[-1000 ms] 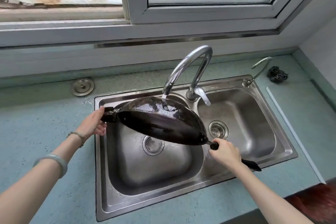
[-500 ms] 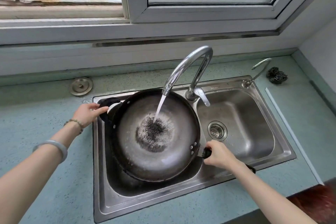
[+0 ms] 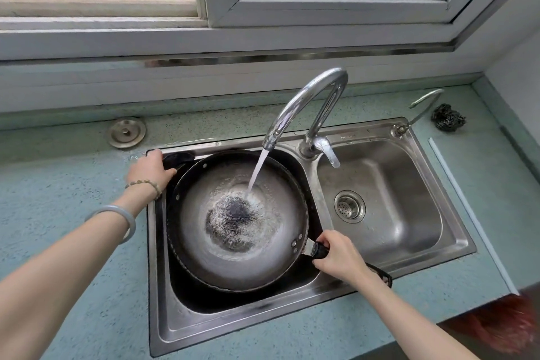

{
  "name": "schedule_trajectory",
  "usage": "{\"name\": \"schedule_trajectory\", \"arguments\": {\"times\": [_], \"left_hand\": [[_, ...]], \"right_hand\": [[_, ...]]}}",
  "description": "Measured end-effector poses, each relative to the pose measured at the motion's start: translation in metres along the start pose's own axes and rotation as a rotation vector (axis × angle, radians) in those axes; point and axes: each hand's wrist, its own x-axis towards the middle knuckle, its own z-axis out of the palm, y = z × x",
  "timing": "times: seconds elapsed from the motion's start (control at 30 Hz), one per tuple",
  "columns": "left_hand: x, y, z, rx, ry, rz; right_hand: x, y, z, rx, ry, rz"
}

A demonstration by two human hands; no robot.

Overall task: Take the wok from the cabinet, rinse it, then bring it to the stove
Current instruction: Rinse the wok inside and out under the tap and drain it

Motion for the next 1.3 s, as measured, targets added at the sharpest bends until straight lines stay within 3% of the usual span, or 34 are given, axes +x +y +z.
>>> {"name": "schedule_trajectory", "arguments": {"times": [0.33,0.53,0.6,0.7,0.77,0.93,1.3], "left_hand": [[-0.008,0.007,0.001,0.216,0.051,0.002],[-0.011,-0.001,0.007,0.181,0.057,0.077],[-0.014,-0.002,0.008,0.188,0.075,0.086],[-0.016,-0.001,0.009,0.193,0.079,0.071],[-0.015,0.000,0.010,0.176,0.068,0.052],[-0.017,0.000,0.012,0.166,0.066,0.030],[-0.013,0.002,0.014,0.140,0.044,-0.011]], "right_hand": [[0.005,0.007,0.009,0.006,0.040,-0.007],[0.018,0.004,-0.013,0.074,-0.156,0.053],[0.028,-0.002,-0.033,0.253,-0.025,0.078],[0.042,-0.016,-0.063,0.343,0.355,0.026],[0.048,-0.028,-0.075,0.254,0.426,-0.013],[0.058,-0.041,-0.072,-0.113,0.328,0.048],[0.057,-0.029,-0.053,-0.239,0.190,0.196]]}}
